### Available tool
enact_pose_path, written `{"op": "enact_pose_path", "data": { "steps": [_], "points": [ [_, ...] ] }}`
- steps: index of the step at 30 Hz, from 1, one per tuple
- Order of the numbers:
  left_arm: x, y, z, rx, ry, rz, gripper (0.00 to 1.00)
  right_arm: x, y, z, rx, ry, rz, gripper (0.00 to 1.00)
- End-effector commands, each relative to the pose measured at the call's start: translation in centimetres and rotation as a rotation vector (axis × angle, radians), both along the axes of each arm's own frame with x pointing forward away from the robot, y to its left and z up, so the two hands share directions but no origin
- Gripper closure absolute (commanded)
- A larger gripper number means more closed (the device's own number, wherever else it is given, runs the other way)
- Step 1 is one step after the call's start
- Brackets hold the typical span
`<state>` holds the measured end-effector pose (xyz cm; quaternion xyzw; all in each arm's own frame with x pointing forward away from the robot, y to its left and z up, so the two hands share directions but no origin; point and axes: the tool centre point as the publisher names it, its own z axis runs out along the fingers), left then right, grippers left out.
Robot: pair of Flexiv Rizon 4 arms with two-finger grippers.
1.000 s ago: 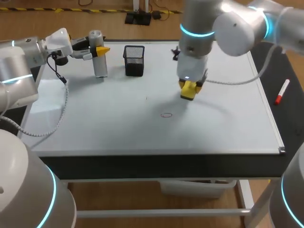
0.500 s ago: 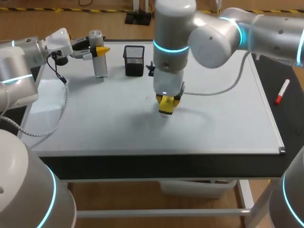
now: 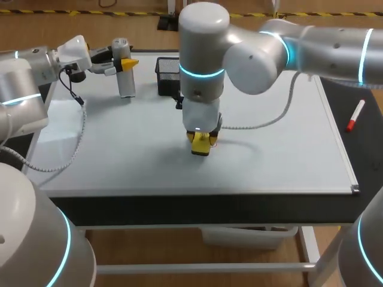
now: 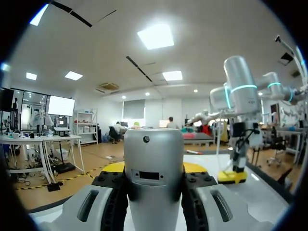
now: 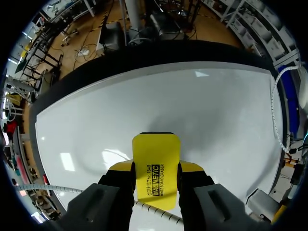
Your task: Pick up the inspection probe, press it on each red-marked spot on the whiteboard one by one, put down the probe, pick up the eraser, and wipe off all the red marks.
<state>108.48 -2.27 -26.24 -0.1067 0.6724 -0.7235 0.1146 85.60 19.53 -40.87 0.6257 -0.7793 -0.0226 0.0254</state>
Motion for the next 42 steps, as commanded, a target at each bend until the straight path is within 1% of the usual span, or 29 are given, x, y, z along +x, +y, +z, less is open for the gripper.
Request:
{"op": "enact_pose_path", "data": {
  "steps": [1,14,26,42],
  "points": [
    [0.0,0.0,0.1,-0.001,-0.002,0.001,1.00,0.1,0.2,-0.3,-0.002,-0.001,0.016,1.00],
    [0.0,0.0,0.1,-0.001,-0.002,0.001,1.00,0.5,0.2,-1.8,-0.001,0.009,0.063,1.00],
    [0.0,0.0,0.1,-0.001,-0.002,0.001,1.00,0.8,-0.4,-2.5,-0.008,0.018,0.073,1.00],
    [0.0,0.0,0.1,-0.001,-0.002,0.001,1.00,0.7,-4.1,-2.6,-0.025,0.014,-0.029,1.00]
  ]
}}
